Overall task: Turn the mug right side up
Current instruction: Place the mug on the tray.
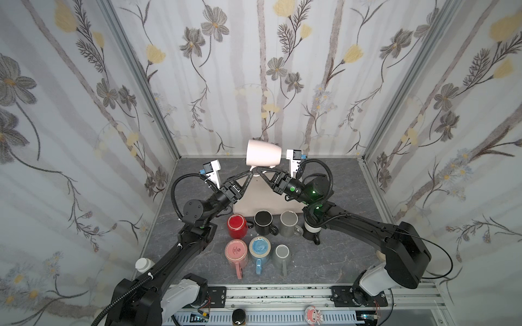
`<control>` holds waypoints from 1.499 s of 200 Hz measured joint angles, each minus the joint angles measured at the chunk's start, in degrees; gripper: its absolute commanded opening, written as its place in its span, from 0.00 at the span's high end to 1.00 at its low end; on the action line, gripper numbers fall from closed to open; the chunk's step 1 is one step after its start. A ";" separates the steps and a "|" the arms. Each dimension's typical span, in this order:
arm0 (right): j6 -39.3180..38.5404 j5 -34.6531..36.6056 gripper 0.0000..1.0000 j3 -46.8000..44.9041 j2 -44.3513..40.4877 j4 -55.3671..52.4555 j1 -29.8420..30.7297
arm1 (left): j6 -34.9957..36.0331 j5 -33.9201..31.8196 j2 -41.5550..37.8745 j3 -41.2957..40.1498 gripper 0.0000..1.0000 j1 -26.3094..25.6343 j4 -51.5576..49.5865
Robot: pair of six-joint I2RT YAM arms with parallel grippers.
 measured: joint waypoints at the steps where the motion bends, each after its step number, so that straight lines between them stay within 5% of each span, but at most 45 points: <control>1: 0.02 -0.07 1.00 0.02 0.02 0.00 0.02 | 0.00 0.00 0.00 0.00 0.61 0.00 0.00; 54: 1.27 -1.44 1.00 1.18 1.46 1.27 0.70 | 0.07 -0.04 0.09 0.98 0.70 -0.13 -0.48; 96: 2.78 -1.05 1.00 1.16 1.84 1.84 1.11 | 1.31 -1.51 -0.26 1.36 0.94 -0.11 -2.49; 130: 2.86 -0.31 0.58 -0.13 0.87 1.97 0.87 | 2.82 -1.86 -1.31 2.62 1.00 -0.33 -7.34; 169: 1.16 1.53 0.44 -6.12 -4.52 0.35 -1.99 | 8.22 -5.99 -1.75 7.87 1.00 -0.26 -21.66; 216: -6.43 6.10 0.38 -13.49 -16.52 -9.44 -5.42 | 20.48 -17.46 5.16 17.53 1.00 -0.17 -41.35; 253: -15.15 11.43 0.36 -16.50 -24.09 -22.53 -6.21 | 31.76 -33.64 15.96 20.72 1.00 -3.10 -52.98; 300: -20.87 15.56 0.35 -20.33 -28.63 -32.24 -7.56 | 41.46 -44.81 26.84 21.55 1.00 -3.93 -55.17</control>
